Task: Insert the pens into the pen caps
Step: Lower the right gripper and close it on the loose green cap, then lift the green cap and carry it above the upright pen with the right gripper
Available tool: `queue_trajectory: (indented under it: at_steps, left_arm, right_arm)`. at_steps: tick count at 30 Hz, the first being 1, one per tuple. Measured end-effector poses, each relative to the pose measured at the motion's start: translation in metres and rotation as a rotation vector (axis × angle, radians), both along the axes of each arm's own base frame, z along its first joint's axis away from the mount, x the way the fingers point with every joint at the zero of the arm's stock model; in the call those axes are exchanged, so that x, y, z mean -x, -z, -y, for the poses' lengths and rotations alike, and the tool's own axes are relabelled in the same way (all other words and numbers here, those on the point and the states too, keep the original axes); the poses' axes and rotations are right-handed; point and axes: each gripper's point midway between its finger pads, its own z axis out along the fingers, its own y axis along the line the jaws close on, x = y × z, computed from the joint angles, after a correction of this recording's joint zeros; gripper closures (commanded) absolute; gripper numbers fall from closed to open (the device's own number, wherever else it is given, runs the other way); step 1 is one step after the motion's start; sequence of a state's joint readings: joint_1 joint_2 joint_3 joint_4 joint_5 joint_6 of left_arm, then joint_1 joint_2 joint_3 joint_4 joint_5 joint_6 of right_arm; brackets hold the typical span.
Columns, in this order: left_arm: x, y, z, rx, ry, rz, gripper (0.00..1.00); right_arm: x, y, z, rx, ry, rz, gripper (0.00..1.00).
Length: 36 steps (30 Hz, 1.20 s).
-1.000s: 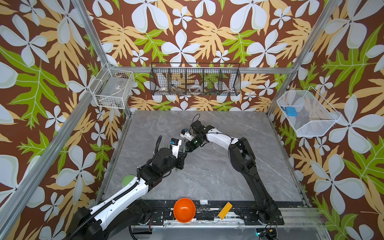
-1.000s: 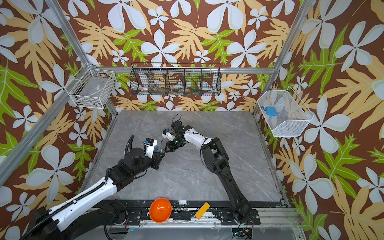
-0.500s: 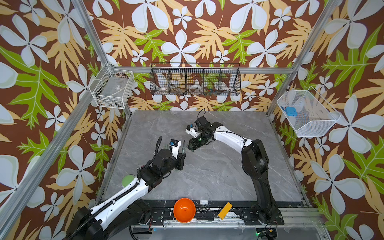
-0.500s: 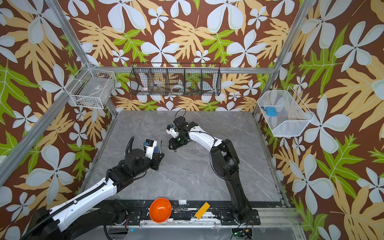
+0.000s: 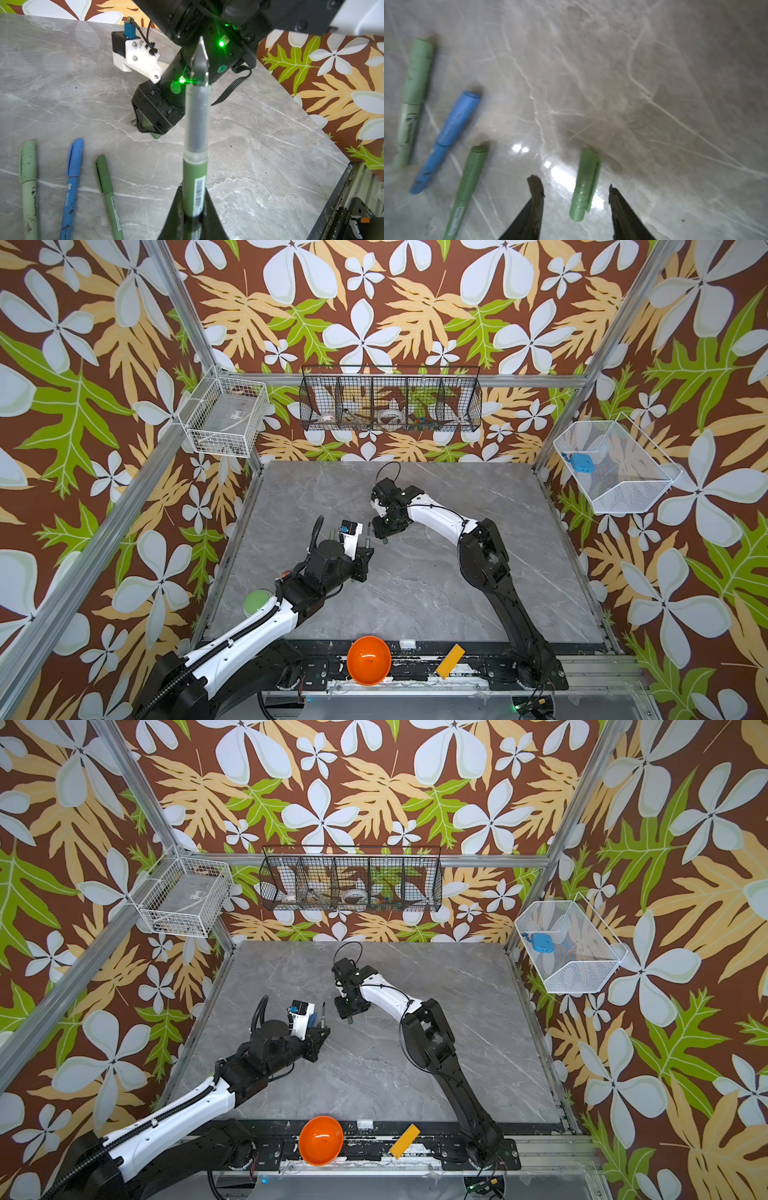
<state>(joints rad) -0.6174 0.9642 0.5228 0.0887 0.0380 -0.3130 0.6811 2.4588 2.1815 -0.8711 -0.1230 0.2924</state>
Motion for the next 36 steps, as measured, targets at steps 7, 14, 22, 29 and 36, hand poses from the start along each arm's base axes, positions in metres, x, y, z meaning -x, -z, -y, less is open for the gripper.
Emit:
queue_trajectory:
  at_steps: [7,14,22,29,36]
  left_arm:
    - [0.001,0.003,0.0,0.001,0.005,-0.004,1.0]
    - [0.002,0.002,0.0,0.002,0.003,-0.001,1.0]
    - [0.002,0.002,-0.004,-0.001,-0.01,0.005,1.0]
    - [0.0,-0.001,-0.003,0.007,-0.01,0.019,1.0]
    - [-0.006,0.008,0.002,0.006,-0.006,0.021,1.0]
  right_arm:
    - [0.0,0.013,-0.003,0.03,0.014,-0.008,0.54]
    - [0.0,0.017,-0.008,0.049,0.005,0.006,0.63]
    - [0.0,0.021,-0.003,0.099,-0.009,0.032,0.73]
    - [0.0,0.017,-0.001,0.1,-0.015,0.043,0.8]
    - [0.012,-0.002,0.02,0.078,-0.019,0.053,0.83]
